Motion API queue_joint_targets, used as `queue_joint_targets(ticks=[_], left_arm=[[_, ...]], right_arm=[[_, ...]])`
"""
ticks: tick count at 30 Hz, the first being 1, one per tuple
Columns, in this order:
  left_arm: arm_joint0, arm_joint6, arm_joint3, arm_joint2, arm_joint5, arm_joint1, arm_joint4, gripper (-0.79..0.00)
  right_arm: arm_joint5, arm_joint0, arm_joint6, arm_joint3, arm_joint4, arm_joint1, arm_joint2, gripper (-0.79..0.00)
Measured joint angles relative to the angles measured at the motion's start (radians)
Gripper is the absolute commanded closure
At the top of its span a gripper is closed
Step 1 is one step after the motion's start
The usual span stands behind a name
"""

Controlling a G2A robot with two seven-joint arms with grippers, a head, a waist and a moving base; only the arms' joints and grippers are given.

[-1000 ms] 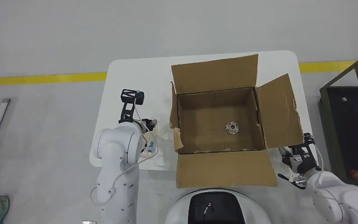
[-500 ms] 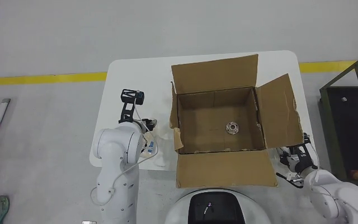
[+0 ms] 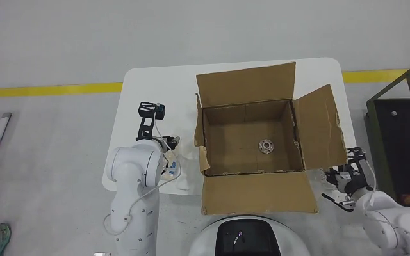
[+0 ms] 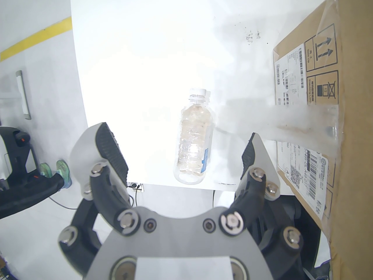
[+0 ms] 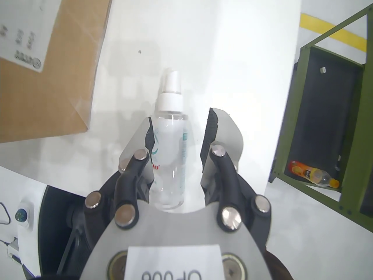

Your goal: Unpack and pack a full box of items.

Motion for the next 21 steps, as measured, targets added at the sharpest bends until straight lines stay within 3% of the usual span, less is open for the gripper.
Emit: queue_joint_targets(ticks=[2,3,6,10,13,17,21], left_arm=[[0.0,0.0,0.0,0.0,0.0,0.0,0.0,-0.785],[0.0,0.0,0.0,0.0,0.0,0.0,0.0,-0.785],[0.0,0.0,0.0,0.0,0.0,0.0,0.0,-0.785],[0.0,0.0,0.0,0.0,0.0,0.0,0.0,-0.785],[0.0,0.0,0.0,0.0,0.0,0.0,0.0,-0.785],[0.0,0.0,0.0,0.0,0.0,0.0,0.0,-0.785],[0.0,0.0,0.0,0.0,0.0,0.0,0.0,-0.785]], right_arm=[[0.037,-0.014,-0.039,-0.07,0.063,-0.002,0.058,-0.342],[0.052,-0.021,-0.059,-0.104,0.089,-0.003,0.087,-0.283],[0.083,-0.034,-0.112,-0.229,0.17,-0.006,0.181,-0.009],[0.052,0.02,-0.178,-0.296,0.25,-0.004,0.254,0.0],[-0.025,0.113,-0.194,-0.286,0.274,0.004,0.229,0.0],[-0.112,0.238,-0.088,-0.287,0.273,0.016,0.081,0.0],[-0.1,0.332,0.017,-0.287,0.169,0.019,-0.097,0.0]])
